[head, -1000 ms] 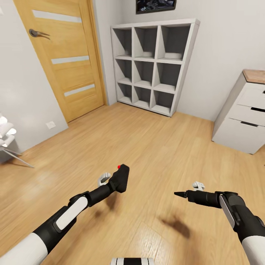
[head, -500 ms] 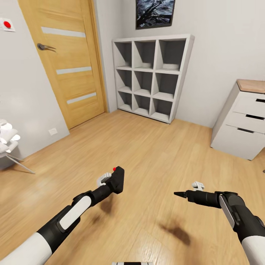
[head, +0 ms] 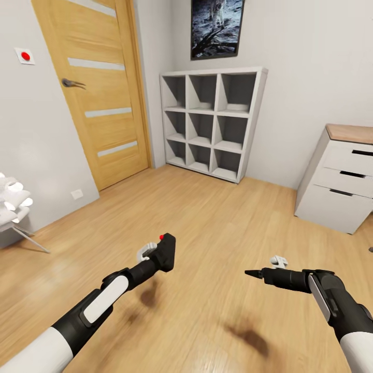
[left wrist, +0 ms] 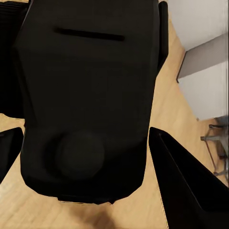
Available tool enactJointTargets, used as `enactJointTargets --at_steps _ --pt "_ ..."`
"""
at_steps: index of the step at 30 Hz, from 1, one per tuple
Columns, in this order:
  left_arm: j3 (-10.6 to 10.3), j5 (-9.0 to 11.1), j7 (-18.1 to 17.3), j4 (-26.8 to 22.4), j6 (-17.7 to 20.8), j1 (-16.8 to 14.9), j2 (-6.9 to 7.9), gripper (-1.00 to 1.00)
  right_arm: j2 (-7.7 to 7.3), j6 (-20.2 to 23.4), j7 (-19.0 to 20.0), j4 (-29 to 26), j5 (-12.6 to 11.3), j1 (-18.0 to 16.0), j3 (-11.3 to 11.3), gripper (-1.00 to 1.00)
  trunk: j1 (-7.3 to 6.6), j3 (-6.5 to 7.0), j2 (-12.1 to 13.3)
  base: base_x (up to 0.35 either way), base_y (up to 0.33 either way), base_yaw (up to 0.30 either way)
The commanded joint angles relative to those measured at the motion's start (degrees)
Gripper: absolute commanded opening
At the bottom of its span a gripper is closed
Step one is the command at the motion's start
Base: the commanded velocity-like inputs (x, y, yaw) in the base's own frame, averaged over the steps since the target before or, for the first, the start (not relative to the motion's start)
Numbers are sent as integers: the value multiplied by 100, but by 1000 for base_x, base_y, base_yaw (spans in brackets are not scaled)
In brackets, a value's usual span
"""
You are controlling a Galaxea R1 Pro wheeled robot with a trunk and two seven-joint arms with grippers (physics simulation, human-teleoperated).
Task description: Attach the digital camera to the camera tripod in the bedroom.
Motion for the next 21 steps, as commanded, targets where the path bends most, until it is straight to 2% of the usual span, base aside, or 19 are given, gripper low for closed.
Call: enactJointTargets --at_steps 1,3,4,5,7,8,12,21 --pt "-13 48 -2 -15 2 -5 6 -100 -1 44 -9 -1 -41 -2 -3 100 -3 17 0 0 0 0" --pt "-10 51 -370 -15 5 -5 18 -100 -1 44 -9 -1 -42 -2 -3 100 -9 62 2 0 0 0" --pt "-9 62 -1284 44 25 -5 55 -100 -5 44 -9 -1 -42 -2 -3 100 -11 84 4 0 0 0" --pt "-9 65 -1686 94 38 -5 72 -100 -6 44 -9 -1 -42 -2 -5 100 -14 106 5 0 0 0" --pt "-9 67 -2057 171 46 -5 87 -100 -7 44 -9 -1 -40 -2 -4 100 -19 150 8 0 0 0" --pt "-5 68 -2371 272 53 -5 95 -100 -8 44 -9 -1 -41 -2 -4 100 -21 172 9 0 0 0" --pt "-1 70 -2894 528 65 -5 103 -100 -9 44 -9 -1 -40 -4 -8 100 -32 261 14 0 0 0" --pt "0 69 -3088 632 69 -5 108 -100 -9 49 -9 -1 -37 -4 -4 100 -55 461 26 0 0 0"
